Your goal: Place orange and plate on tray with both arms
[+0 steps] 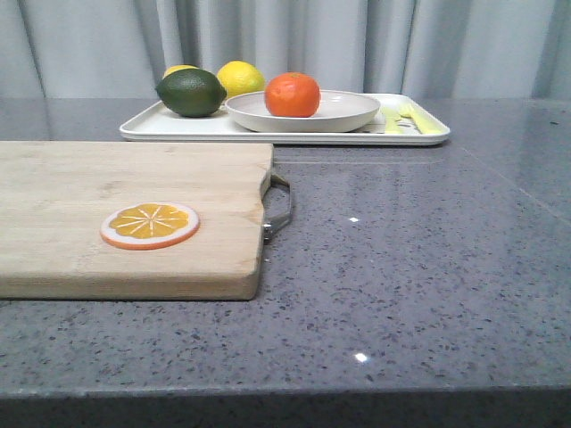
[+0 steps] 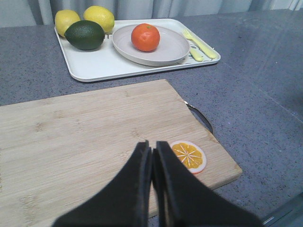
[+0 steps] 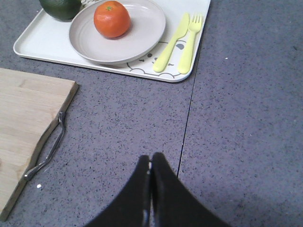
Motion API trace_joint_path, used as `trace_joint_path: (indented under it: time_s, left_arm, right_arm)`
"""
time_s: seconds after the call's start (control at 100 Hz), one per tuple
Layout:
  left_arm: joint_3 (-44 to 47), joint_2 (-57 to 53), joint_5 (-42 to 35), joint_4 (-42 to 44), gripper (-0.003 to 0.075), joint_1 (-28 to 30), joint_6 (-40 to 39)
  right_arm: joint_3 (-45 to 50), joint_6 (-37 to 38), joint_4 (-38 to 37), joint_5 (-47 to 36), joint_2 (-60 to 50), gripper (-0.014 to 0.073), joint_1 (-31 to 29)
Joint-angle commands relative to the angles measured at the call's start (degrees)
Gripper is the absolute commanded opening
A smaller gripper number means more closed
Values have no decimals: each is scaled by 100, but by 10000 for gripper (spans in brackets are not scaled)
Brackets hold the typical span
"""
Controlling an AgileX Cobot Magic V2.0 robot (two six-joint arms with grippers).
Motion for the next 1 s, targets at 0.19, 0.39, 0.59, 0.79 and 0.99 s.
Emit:
trace_joint_path:
  time_s: [0.19, 0.39, 0.59, 0.79, 0.99]
  left_arm:
    - [131, -499, -367, -182, -20, 6, -47]
    - [131, -503, -268, -285, -20, 6, -47]
    - [131, -503, -268, -285, -20, 6, -47]
    - [131, -503, -268, -285, -20, 6, -47]
    - [131, -503, -268, -285, -20, 6, -47]
  right_arm:
    - [711, -37, 1, -648, -1219, -58, -4]
    - [747, -37, 27, -527, -1424, -58, -4]
    - [747, -37, 27, -494, -1424, -58, -4]
    - [747, -37, 27, -494, -1424, -58, -4]
    - [747, -37, 27, -494, -1424, -58, -4]
